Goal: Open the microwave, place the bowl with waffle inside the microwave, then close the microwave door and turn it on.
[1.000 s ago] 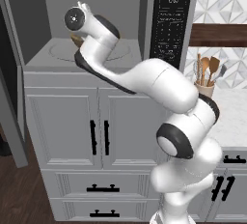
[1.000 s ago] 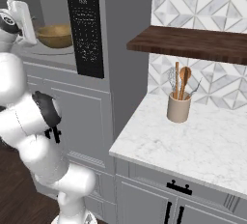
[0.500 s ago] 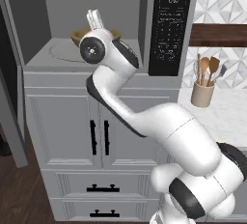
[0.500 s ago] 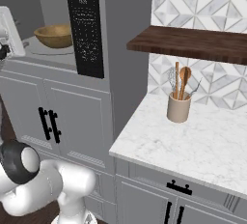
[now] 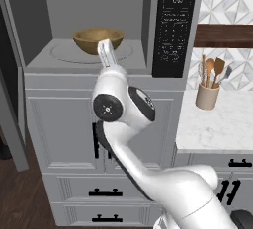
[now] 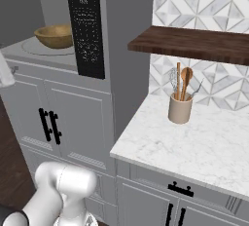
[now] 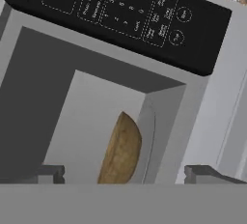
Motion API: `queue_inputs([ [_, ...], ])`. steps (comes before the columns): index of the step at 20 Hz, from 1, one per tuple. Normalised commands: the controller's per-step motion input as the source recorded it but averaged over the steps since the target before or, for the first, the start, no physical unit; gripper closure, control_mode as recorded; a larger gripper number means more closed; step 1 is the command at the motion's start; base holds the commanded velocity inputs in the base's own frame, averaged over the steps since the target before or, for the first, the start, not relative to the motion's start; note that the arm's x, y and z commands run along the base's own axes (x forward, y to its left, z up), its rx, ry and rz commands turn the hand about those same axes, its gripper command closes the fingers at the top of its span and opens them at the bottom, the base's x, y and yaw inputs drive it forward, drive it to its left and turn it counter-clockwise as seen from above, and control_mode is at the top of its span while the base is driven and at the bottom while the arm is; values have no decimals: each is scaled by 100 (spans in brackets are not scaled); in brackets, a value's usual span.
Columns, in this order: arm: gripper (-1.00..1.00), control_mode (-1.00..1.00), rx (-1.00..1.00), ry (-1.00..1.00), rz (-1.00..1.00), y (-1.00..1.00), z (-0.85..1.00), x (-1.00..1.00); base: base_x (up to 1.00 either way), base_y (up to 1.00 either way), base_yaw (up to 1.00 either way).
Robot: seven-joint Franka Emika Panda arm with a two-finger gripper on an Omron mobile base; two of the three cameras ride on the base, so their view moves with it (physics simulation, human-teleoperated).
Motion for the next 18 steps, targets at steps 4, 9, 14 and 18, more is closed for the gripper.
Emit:
queue_inputs([
  [4,-100,-100,-11,0,0,-1,-66,-95,0,0,0],
  [9,-100,-100,-32,3,-4,0,-57,-31,0,0,0],
  [14,-100,-100,-33,1,-12,6,-46,0,0,0,0],
  [18,-100,-100,-20,0,-16,65,-31,-3,0,0,0],
])
